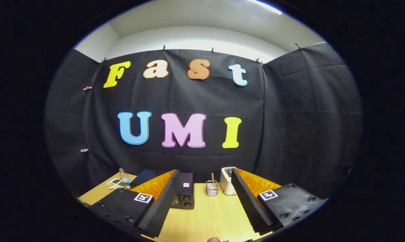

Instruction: Open the toaster oven, put the food inside, and close the toaster oven door.

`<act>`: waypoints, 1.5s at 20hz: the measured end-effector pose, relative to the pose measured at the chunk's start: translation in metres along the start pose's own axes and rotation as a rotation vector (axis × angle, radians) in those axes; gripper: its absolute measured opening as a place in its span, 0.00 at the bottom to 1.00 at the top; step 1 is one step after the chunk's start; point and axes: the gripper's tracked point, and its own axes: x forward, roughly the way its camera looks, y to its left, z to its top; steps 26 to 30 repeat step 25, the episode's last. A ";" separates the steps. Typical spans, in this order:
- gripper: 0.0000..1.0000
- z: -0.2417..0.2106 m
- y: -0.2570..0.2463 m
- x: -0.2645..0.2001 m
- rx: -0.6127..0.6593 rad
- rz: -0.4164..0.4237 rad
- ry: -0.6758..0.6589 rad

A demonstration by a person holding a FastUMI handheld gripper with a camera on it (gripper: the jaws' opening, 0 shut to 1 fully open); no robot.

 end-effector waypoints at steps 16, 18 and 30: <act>0.98 0.008 0.013 -0.003 -0.014 0.022 -0.028; 0.98 0.007 0.012 -0.002 -0.011 0.021 -0.026; 0.98 0.004 0.007 -0.003 -0.005 0.005 -0.018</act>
